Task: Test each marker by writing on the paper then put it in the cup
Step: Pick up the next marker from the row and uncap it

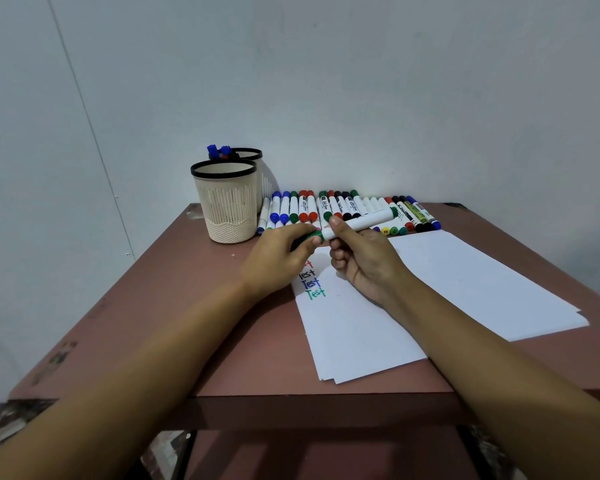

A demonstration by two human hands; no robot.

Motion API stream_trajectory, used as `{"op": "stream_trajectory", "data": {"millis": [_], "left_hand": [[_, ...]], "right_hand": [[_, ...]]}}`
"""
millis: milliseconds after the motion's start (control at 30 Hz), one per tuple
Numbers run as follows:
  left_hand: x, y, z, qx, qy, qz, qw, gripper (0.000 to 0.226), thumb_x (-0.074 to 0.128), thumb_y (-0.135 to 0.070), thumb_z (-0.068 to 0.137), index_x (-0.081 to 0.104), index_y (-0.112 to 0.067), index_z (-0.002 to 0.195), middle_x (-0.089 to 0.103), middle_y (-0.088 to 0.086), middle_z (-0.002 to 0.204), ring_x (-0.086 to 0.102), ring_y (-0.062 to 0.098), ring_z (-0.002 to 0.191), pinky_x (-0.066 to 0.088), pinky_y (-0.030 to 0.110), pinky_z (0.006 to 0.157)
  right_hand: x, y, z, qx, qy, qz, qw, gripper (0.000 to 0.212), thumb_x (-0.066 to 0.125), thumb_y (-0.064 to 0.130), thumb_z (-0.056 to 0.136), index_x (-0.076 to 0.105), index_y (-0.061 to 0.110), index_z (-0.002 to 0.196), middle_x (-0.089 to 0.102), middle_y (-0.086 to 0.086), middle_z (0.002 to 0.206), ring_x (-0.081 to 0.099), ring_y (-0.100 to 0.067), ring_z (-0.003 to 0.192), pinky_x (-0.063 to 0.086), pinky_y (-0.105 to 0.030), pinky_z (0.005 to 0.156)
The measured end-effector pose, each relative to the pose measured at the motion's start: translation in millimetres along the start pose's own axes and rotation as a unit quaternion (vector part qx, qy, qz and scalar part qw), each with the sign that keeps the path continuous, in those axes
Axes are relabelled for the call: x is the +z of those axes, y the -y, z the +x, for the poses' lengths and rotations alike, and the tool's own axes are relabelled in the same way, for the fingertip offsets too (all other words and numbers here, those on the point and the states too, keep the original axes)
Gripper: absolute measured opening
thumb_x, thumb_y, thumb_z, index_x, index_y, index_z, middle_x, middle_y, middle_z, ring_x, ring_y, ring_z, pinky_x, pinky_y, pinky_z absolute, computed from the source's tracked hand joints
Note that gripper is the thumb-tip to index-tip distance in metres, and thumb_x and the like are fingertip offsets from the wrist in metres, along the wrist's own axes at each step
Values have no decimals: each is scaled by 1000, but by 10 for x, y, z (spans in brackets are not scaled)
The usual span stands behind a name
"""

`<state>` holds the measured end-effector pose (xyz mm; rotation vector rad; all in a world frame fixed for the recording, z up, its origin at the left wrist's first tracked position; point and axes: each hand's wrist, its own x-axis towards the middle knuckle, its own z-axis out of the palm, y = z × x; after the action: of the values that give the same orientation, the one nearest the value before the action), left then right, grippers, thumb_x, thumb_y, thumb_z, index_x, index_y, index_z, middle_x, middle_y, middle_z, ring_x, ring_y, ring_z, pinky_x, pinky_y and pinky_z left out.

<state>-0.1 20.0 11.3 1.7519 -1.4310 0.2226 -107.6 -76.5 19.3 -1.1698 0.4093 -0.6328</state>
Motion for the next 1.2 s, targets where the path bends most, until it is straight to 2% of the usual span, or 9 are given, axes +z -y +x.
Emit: {"op": "stream_trajectory", "data": {"millis": [300,567,667,767,867,967,1000,1133,1200], "left_hand": [[-8,69,34,-31,56,-52,997,20,48,-18,97,63,-8,90,58,10,72,50,19,66,41,37,65],[-11,52,72,-137,32,-235,962,12,56,-15,92,64,-15,83,57,-9,61,48,3,55,41,19,58],[-54,-20,84,-209,-10,-374,903,7,60,-7,87,63,-5,82,54,-8,52,45,2,48,38,17,53],[-198,-40,84,-208,-47,-343,915,7,64,-14,86,64,-6,88,54,-5,62,50,5,55,46,23,64],[-333,-64,96,-175,-109,-216,955,13,63,-21,87,65,-9,93,60,-4,71,53,-3,58,45,16,60],[-465,-97,211,-142,-148,-106,973,15,61,-24,88,64,-10,92,64,4,81,57,10,72,45,26,66],[-529,-116,281,-128,-157,-77,976,15,61,-24,88,63,-11,92,63,3,81,56,12,74,45,25,66],[-888,-116,675,-111,-184,29,976,15,59,-25,88,58,-10,90,56,-1,79,51,11,68,37,13,52],[-1065,-50,894,-116,-184,84,972,16,57,-24,87,58,-7,89,54,4,82,48,16,72,33,18,52]], "right_hand": [[-13,-29,28,36,30,40,998,16,59,20,92,61,7,83,49,-1,59,46,-5,44,41,-15,44],[3,2,47,25,27,52,998,14,60,19,91,62,8,82,51,-1,59,48,-6,46,42,-15,45],[5,45,30,21,-13,89,996,18,63,27,89,60,11,82,53,-2,58,49,-8,47,43,-16,45],[-75,98,70,7,-119,112,987,28,55,39,94,58,11,91,54,-5,64,51,-13,55,48,-23,54],[-136,46,114,-65,-205,-130,968,26,43,26,98,55,15,78,54,-4,68,52,-17,62,48,-31,63],[-159,-130,130,-171,-147,-453,862,25,43,18,96,66,13,90,62,-5,87,57,-18,78,47,-28,69],[-176,-184,149,-184,-115,-512,831,25,45,18,96,67,9,100,63,-8,97,58,-21,87,48,-30,76],[-209,-263,176,-180,-46,-626,757,27,46,20,94,60,-1,83,62,-12,90,57,-24,86,47,-32,74],[-212,-277,183,-174,-28,-662,729,31,44,23,95,64,0,98,64,-12,102,58,-25,97,47,-32,83]]}}
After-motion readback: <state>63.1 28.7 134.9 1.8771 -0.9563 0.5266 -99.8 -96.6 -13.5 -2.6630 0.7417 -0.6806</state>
